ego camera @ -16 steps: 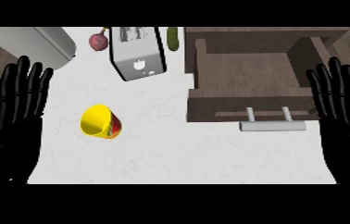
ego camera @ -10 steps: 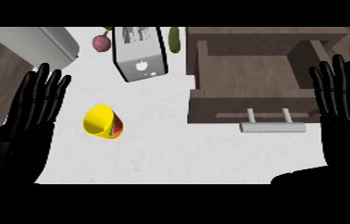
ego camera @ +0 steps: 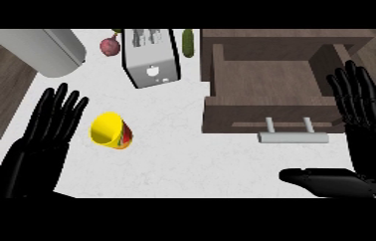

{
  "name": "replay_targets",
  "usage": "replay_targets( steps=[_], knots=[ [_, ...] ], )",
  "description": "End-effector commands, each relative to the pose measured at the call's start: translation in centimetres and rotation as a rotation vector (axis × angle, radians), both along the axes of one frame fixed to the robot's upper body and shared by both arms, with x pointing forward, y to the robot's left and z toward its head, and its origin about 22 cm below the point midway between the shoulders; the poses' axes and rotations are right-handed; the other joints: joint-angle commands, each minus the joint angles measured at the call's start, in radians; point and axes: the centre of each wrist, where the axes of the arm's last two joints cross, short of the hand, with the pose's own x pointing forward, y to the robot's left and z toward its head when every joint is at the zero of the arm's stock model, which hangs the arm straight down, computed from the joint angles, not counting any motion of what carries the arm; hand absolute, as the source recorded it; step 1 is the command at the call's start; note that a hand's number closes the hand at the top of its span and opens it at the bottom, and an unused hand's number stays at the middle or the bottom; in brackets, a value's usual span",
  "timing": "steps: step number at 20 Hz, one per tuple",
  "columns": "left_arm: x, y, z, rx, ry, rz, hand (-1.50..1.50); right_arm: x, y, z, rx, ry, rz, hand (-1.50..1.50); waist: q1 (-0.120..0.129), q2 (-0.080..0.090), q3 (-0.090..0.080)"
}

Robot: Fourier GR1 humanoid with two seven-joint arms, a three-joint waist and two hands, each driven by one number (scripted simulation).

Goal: Pick up the cup, place it into the drawer and close the drawer

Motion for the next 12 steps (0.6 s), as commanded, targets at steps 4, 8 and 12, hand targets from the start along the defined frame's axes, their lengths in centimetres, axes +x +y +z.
replay_targets(
  steps=[4, 8, 12],
  knots=[
    [-0.4, 2.7, -4.6, -0.001, 0.084, 0.044, -1.50, 1.9, 1.3, 0.3, -0.009, -0.014, 0.008, -1.50, 0.004, 0.000, 0.000],
    [0.8, 3.7, -5.9, 0.052, 0.109, 0.136, -1.50, 0.6, -2.1, -1.4, 0.002, 0.002, 0.014, -1.50, -0.003, 0.000, 0.000],
    [2.1, 4.3, -8.3, 0.073, 0.159, 0.190, -1.50, 0.6, -0.1, -0.6, -0.013, 0.010, 0.002, -1.50, -0.004, 0.000, 0.000]
  ],
)
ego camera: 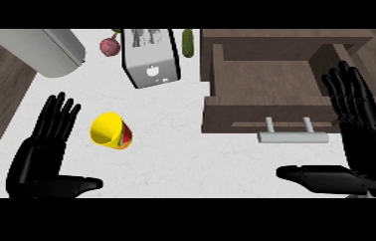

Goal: Pick up the cup, place it into the drawer and close the drawer

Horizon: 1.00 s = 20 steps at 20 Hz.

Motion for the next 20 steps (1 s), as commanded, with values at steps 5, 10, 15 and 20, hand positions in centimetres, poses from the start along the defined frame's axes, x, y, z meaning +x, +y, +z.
replay_targets(
  steps=[5, 10, 15, 20],
  knots=[
    [-0.5, 3.8, -4.6, 0.079, 0.076, 0.104, -1.50, 0.0, -3.3, -0.9, -0.018, -0.008, 0.005, -1.50, -0.001, 0.000, 0.000],
    [2.8, 2.9, -9.1, 0.092, 0.122, 0.114, -1.50, 0.1, -1.1, 0.0, 0.001, -0.012, 0.004, -1.50, -0.005, 0.001, 0.000],
    [0.4, 5.6, -12.0, 0.078, 0.143, 0.133, -1.50, -0.7, -1.0, -1.4, 0.025, 0.006, 0.020, -1.50, -0.003, 0.000, 0.000],
    [1.7, 5.3, -15.0, 0.057, 0.106, 0.139, -1.50, 0.4, 0.3, -0.5, 0.011, -0.006, 0.018, -1.50, -0.005, 0.001, -0.001]
  ],
)
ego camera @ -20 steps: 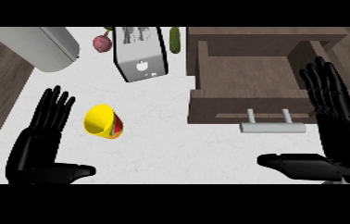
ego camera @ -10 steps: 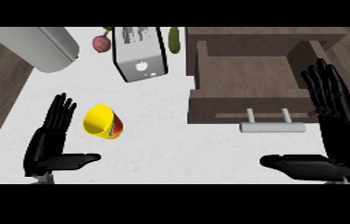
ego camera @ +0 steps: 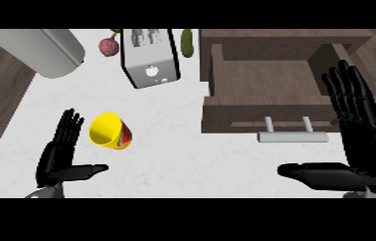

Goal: Pick up the cup, place it into the drawer and close the drawer

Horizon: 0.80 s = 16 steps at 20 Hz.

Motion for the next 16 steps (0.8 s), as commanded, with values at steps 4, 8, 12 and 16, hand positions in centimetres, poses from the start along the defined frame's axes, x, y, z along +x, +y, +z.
replay_targets(
  steps=[4, 8, 12, 16],
  knots=[
    [1.8, 1.5, -2.8, -0.032, -0.005, 0.000, -1.50, 0.6, -0.1, -0.3, 0.004, 0.010, 0.007, -1.50, -0.004, 0.001, 0.000],
    [0.4, 0.3, -5.0, -0.033, -0.030, 0.021, -1.50, -1.0, -0.6, 0.2, -0.008, 0.012, 0.021, -1.50, -0.008, 0.001, -0.001],
    [1.0, 1.0, -5.0, -0.010, -0.026, 0.015, -1.50, 0.1, 0.8, -0.7, -0.005, -0.003, 0.014, -1.50, -0.013, 0.005, -0.002],
    [2.2, 0.2, -4.6, -0.004, -0.065, 0.005, -1.50, 0.1, 0.0, 1.5, -0.007, 0.002, 0.048, -1.50, -0.015, 0.005, -0.002]
  ],
)
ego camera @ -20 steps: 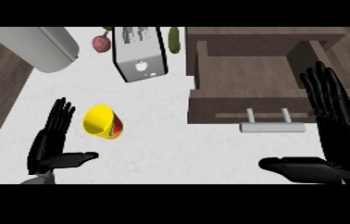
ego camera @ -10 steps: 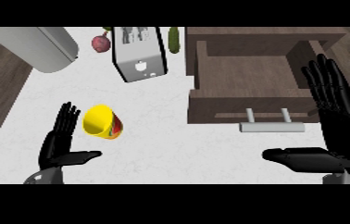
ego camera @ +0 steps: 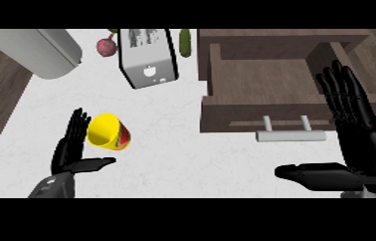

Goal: Pick up the cup, place it into the drawer and close the drawer

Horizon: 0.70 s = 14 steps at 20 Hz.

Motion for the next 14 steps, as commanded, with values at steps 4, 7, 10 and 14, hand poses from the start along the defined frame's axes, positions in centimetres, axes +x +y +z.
replay_targets(
  steps=[4, 7, 10, 14],
  knots=[
    [-0.8, 1.2, -0.3, -0.006, -0.046, -0.017, -1.50, 0.0, -1.5, -0.2, 0.016, -0.007, 0.012, -1.50, -0.007, 0.003, -0.001],
    [-0.6, -0.6, -0.9, -0.033, -0.059, -0.045, -1.50, -0.2, -0.6, -1.0, -0.006, -0.002, 0.009, -1.50, -0.005, 0.003, -0.001],
    [1.2, -1.6, -0.1, -0.055, -0.077, -0.051, -1.50, 0.5, -0.3, 1.3, -0.004, -0.006, 0.009, -1.50, -0.009, 0.004, -0.002],
    [1.7, -2.3, 0.0, -0.095, -0.086, -0.088, -1.50, 1.6, -0.6, 0.2, -0.011, 0.012, 0.003, -1.50, -0.007, 0.006, -0.002]
  ],
)
